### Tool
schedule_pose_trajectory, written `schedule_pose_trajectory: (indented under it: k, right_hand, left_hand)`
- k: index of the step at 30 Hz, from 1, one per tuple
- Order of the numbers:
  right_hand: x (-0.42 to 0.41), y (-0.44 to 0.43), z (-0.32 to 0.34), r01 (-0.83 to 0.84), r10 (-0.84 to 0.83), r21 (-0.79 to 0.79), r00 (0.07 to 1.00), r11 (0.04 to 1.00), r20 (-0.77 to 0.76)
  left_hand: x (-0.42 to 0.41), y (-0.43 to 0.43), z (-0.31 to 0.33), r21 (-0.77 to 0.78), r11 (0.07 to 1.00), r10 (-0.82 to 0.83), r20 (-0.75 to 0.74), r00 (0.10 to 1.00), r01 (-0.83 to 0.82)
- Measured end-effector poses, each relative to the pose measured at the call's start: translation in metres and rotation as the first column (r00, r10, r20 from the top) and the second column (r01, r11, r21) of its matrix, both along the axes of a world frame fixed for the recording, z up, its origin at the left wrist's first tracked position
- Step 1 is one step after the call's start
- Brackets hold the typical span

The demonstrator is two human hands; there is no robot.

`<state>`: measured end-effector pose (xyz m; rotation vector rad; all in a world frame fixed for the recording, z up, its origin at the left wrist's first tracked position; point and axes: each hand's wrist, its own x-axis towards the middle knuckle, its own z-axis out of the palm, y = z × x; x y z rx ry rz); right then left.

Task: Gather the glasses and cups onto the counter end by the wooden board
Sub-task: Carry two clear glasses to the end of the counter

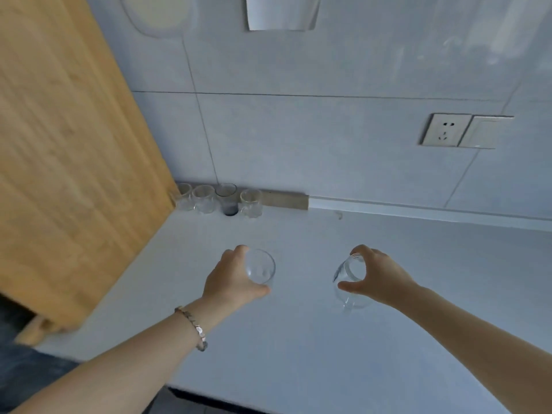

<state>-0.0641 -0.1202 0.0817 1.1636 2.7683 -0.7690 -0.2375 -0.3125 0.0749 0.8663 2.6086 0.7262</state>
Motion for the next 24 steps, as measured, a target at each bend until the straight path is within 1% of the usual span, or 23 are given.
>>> schedule_pose_trajectory:
  k: [5,9,14,18,24]
  right_hand:
    - [-0.081,0.008,-0.020,0.018,-0.018,-0.026,1.000,0.999,-0.004]
    - [-0.149,0.028,-0.043,-0.002,0.002,-0.034,1.000,0.999,0.011]
    - [-0.233,0.063,-0.065,-0.049,0.049,-0.006,0.999,0.999,0.009]
    - [-0.301,0.098,-0.081,-0.040,0.040,-0.021,0.999,0.999,-0.005]
    - [-0.357,0.126,-0.110,-0.034,0.036,-0.045,0.998,0.998,0.053]
  left_hand:
    - [-0.080,-0.009,-0.011,-0.032,0.996,0.087,0.026,0.996,-0.086]
    - [-0.131,-0.002,-0.029,-0.065,0.989,0.137,0.055,0.989,-0.134]
    - [-0.175,0.015,-0.048,-0.089,0.985,0.154,0.070,0.986,-0.148]
    - [-0.208,0.034,-0.059,-0.098,0.977,0.200,0.090,0.976,-0.192]
    - [-0.245,0.046,-0.073,-0.066,0.968,0.248,0.120,0.961,-0.242]
